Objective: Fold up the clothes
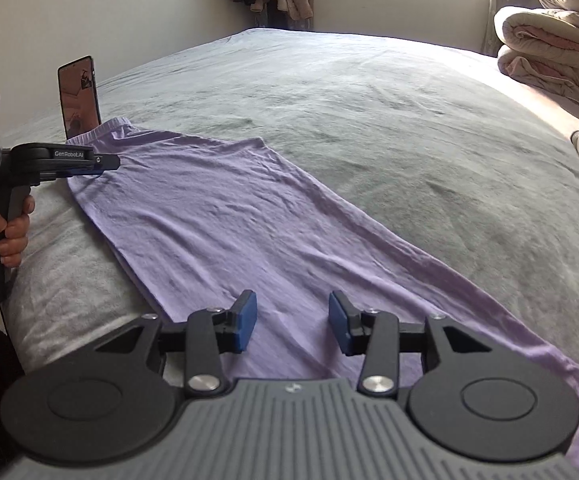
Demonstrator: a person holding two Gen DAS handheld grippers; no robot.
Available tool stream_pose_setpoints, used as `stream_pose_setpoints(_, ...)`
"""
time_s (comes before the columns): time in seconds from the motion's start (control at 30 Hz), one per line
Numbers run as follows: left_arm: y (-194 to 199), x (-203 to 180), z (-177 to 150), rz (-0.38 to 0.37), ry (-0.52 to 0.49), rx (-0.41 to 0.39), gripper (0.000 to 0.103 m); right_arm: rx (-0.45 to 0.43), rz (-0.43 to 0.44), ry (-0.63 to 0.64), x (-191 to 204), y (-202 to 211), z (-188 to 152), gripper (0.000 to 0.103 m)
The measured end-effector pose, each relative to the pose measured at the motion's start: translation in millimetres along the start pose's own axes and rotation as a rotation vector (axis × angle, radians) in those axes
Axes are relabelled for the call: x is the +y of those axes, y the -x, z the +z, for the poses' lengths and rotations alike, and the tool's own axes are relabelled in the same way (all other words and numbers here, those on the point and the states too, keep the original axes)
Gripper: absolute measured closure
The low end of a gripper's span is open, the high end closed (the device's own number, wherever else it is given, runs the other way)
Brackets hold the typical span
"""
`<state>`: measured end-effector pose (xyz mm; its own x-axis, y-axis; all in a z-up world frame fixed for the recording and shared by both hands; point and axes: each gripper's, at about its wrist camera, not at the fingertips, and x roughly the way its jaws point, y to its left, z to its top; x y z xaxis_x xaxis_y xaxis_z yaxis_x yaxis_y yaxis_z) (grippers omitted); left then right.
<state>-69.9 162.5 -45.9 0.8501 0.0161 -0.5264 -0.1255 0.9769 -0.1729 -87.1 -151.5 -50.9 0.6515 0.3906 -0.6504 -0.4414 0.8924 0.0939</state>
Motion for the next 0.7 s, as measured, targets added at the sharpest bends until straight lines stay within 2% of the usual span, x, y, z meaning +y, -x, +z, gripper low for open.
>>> stream_pose_setpoints(0.2,12.8,-61.7,-20.3,-0.209,-0.19,0.023,0.074,-0.06,-0.127,-0.144,-43.1,40.7,-37.3,0.057)
stream_pose_setpoints(0.37,24.6,-109.2,-41.7,-0.355,-0.303,0.054,0.074,-0.075,-0.264,-0.186,-64.8,78.4,-65.7,0.055)
stream_pose_setpoints(0.57,40.6,-166.1,-72.6,-0.52,-0.454,0.105,0.073,-0.132,-0.378,-0.37,-99.1,115.6,-95.9,0.054)
stream_pose_setpoints(0.7,52.4,-198.8,-89.5,-0.652,-0.494,0.137,0.069,-0.158,-0.487,-0.417,-114.7,131.2,-100.6,0.054)
